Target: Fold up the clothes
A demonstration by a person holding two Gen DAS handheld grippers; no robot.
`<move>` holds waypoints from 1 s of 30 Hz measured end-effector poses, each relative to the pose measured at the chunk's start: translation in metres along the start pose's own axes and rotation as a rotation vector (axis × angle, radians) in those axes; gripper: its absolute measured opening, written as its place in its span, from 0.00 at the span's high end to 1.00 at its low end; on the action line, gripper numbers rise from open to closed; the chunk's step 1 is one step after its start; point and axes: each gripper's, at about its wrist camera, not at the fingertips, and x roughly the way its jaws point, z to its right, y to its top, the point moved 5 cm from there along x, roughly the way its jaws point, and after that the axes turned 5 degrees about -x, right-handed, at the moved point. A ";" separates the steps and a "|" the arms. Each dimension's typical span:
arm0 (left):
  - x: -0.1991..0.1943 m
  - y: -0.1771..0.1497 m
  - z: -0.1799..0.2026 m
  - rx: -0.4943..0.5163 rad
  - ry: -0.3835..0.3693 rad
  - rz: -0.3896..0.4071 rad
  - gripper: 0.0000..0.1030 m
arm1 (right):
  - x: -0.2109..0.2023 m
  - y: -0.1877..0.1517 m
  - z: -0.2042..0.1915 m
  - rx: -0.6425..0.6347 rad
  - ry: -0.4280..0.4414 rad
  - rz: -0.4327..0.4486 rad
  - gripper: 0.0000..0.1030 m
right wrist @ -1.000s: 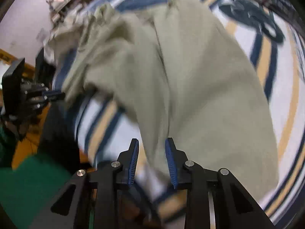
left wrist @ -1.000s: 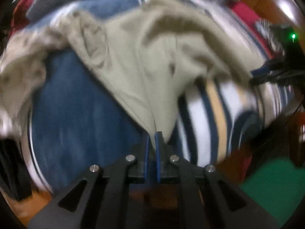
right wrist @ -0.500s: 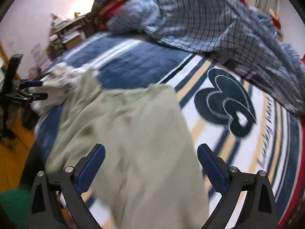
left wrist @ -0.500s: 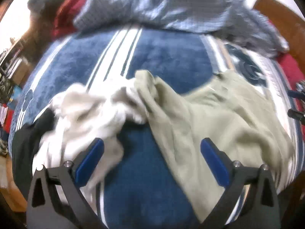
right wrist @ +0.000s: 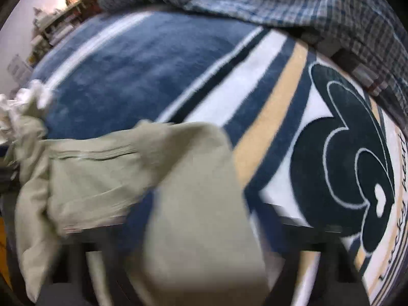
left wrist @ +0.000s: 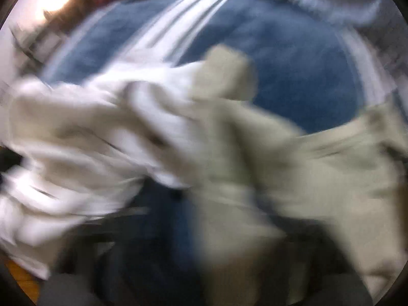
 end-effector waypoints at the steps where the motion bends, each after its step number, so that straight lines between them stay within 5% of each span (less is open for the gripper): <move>1: -0.008 -0.001 0.004 0.001 -0.014 0.031 0.92 | -0.011 -0.005 -0.001 0.027 0.037 0.019 0.86; 6: -0.062 -0.021 0.005 -0.019 -0.167 0.131 0.93 | -0.108 -0.055 -0.014 0.139 0.100 0.235 0.86; 10: -0.111 -0.054 -0.006 -0.041 -0.277 0.174 0.93 | -0.196 -0.127 -0.008 0.271 0.056 0.390 0.86; 13: -0.145 -0.075 -0.006 -0.011 -0.275 0.250 0.93 | -0.249 -0.176 0.000 0.350 -0.007 0.469 0.86; 15: -0.155 -0.037 0.009 0.005 -0.266 0.307 0.93 | -0.271 -0.186 0.008 0.353 -0.099 0.490 0.86; 19: -0.174 0.056 0.046 0.037 -0.246 0.423 0.93 | -0.292 -0.151 0.061 0.327 -0.226 0.520 0.86; 24: -0.187 0.171 0.092 0.077 -0.210 0.522 0.91 | -0.311 -0.037 0.164 0.292 -0.460 0.543 0.86; 27: -0.159 0.237 0.122 0.100 -0.150 0.412 0.85 | -0.276 0.022 0.243 0.332 -0.522 0.354 0.45; 30: -0.123 0.232 0.128 0.125 -0.094 0.341 0.76 | -0.209 0.023 0.273 0.432 -0.419 0.103 0.36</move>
